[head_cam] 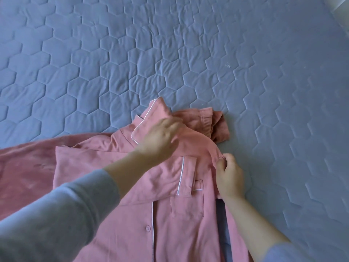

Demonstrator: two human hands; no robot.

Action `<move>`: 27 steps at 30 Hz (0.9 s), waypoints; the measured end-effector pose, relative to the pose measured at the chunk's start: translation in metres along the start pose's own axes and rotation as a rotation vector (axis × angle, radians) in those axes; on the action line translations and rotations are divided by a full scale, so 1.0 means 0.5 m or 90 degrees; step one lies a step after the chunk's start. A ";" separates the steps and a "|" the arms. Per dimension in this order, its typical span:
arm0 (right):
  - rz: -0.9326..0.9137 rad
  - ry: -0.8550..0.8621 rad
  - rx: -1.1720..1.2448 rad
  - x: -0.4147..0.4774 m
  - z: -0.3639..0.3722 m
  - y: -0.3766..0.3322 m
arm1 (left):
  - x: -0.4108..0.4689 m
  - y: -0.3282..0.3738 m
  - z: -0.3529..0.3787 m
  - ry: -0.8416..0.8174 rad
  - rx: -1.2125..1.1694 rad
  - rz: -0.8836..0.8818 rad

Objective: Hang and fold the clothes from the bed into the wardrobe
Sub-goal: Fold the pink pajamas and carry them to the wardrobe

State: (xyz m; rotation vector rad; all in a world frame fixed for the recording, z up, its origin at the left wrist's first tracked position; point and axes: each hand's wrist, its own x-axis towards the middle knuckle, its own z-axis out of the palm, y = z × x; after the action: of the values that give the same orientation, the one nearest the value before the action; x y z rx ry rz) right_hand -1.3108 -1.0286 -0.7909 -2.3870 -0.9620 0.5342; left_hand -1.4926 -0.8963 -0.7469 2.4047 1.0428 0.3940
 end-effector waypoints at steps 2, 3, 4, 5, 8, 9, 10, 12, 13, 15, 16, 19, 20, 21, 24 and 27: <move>-0.006 0.004 0.003 -0.003 -0.011 0.006 | -0.022 0.027 0.013 -0.042 -0.034 0.011; -0.007 -0.005 0.011 -0.002 -0.018 0.009 | -0.035 0.038 0.020 -0.041 -0.050 0.001; -0.008 -0.025 0.019 -0.002 -0.026 0.011 | -0.050 0.048 0.027 -0.035 -0.072 -0.016; -0.010 -0.054 0.026 -0.002 -0.035 0.013 | -0.067 0.058 0.034 -0.026 -0.100 -0.042; 0.025 -0.146 0.008 -0.017 -0.064 0.023 | -0.119 0.086 0.047 -0.024 -0.184 -0.158; 0.045 -0.163 -0.012 -0.029 -0.075 0.030 | -0.135 0.096 0.050 -0.033 -0.195 -0.187; 0.060 -0.171 -0.031 -0.044 -0.084 0.038 | -0.150 0.105 0.052 -0.041 -0.204 -0.206; 0.081 -0.170 -0.054 -0.084 -0.103 0.055 | -0.176 0.122 0.053 -0.050 -0.206 -0.214; 0.095 -0.168 -0.055 -0.106 -0.111 0.064 | -0.187 0.132 0.052 -0.055 -0.199 -0.207; 0.110 -0.170 -0.053 -0.149 -0.121 0.080 | -0.203 0.151 0.052 -0.063 -0.194 -0.200; 0.117 -0.172 -0.054 -0.168 -0.123 0.088 | -0.207 0.160 0.051 -0.068 -0.198 -0.197; 0.139 -0.162 -0.043 -0.202 -0.111 0.118 | -0.199 0.186 0.059 -0.086 -0.183 -0.170; 0.140 -0.163 -0.039 -0.206 -0.103 0.127 | -0.192 0.194 0.063 -0.092 -0.170 -0.159; 0.141 -0.166 -0.032 -0.207 -0.094 0.135 | -0.184 0.202 0.068 -0.098 -0.155 -0.149; 0.157 -0.153 -0.055 -0.196 -0.068 0.145 | -0.155 0.219 0.086 -0.117 -0.069 -0.131; 0.145 -0.158 -0.066 -0.186 -0.055 0.158 | -0.134 0.238 0.114 -0.157 0.005 -0.113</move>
State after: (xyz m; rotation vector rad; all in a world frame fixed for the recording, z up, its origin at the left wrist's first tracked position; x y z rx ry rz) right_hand -1.3177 -1.1534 -0.7998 -2.5843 -0.8413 0.9035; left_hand -1.4407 -1.0343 -0.7354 2.2730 1.1332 0.0310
